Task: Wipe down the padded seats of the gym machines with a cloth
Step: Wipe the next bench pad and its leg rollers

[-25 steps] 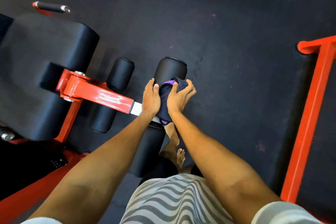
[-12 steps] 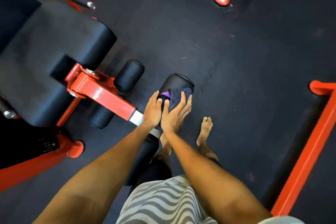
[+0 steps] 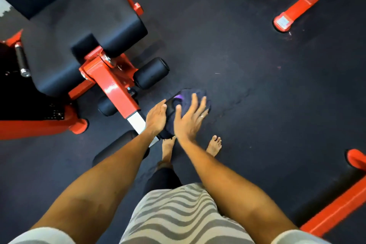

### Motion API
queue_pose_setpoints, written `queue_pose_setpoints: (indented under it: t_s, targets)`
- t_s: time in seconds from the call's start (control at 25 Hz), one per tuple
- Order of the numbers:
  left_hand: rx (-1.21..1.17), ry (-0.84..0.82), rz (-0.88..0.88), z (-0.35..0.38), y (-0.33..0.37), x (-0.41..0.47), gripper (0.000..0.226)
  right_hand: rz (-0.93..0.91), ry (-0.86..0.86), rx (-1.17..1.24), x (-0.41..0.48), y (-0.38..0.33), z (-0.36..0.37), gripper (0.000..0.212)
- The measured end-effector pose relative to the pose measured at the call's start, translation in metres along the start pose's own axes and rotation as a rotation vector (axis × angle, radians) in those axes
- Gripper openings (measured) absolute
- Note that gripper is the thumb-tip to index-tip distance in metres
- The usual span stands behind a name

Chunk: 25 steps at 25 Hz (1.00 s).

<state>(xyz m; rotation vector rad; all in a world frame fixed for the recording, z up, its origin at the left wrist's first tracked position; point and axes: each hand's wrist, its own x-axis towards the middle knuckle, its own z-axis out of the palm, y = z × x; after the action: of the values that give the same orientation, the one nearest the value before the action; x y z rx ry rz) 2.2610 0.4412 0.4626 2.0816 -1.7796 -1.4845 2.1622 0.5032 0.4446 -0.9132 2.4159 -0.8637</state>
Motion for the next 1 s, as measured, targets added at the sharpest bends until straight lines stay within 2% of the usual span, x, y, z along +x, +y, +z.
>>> queue_pose_setpoints:
  t_s: [0.12, 0.24, 0.32, 0.4, 0.48, 0.56, 0.72, 0.84, 0.92, 1.0]
  targets:
    - [-0.027, 0.047, -0.038, 0.004, 0.000, 0.001, 0.048, -0.340, -0.146, -0.234, -0.016, 0.012, -0.008, 0.065]
    - [0.031, 0.106, -0.046, 0.012, 0.005, 0.001, 0.047, -0.651, -0.171, -0.415, 0.036, 0.035, -0.021, 0.062]
    - [0.068, 0.134, -0.072, 0.011, 0.010, 0.004, 0.048, -0.633, -0.244, -0.434, 0.076, 0.024, -0.025, 0.057]
    - [0.075, 0.156, -0.139, 0.011, 0.014, 0.004, 0.050, -0.512, -0.477, -0.452, 0.114, -0.002, -0.030, 0.052]
    - [0.097, 0.163, -0.196, 0.011, 0.021, 0.005, 0.051, -0.470, -0.696, -0.477, 0.140, -0.021, -0.030, 0.047]
    - [0.087, 0.127, -0.251, 0.009, 0.026, 0.007, 0.051, -0.461, -0.732, -0.505, 0.143, -0.031, -0.029, 0.045]
    - [0.092, 0.230, -0.341, 0.006, 0.033, 0.008, 0.040, -0.790, -0.608, -0.660, 0.091, -0.028, -0.020, 0.054]
    - [0.077, 0.217, -0.328, 0.007, 0.029, 0.008, 0.034, -0.922, -0.609, -0.650, 0.088, -0.030, -0.014, 0.053]
    - [0.039, 0.202, -0.339, 0.002, 0.030, 0.011, 0.041, -0.943, -0.692, -0.672, 0.113, -0.038, -0.010, 0.048]
    - [0.033, 0.183, -0.377, 0.000, 0.027, 0.016, 0.046, -0.865, -0.917, -0.738, 0.144, -0.054, 0.002, 0.044]
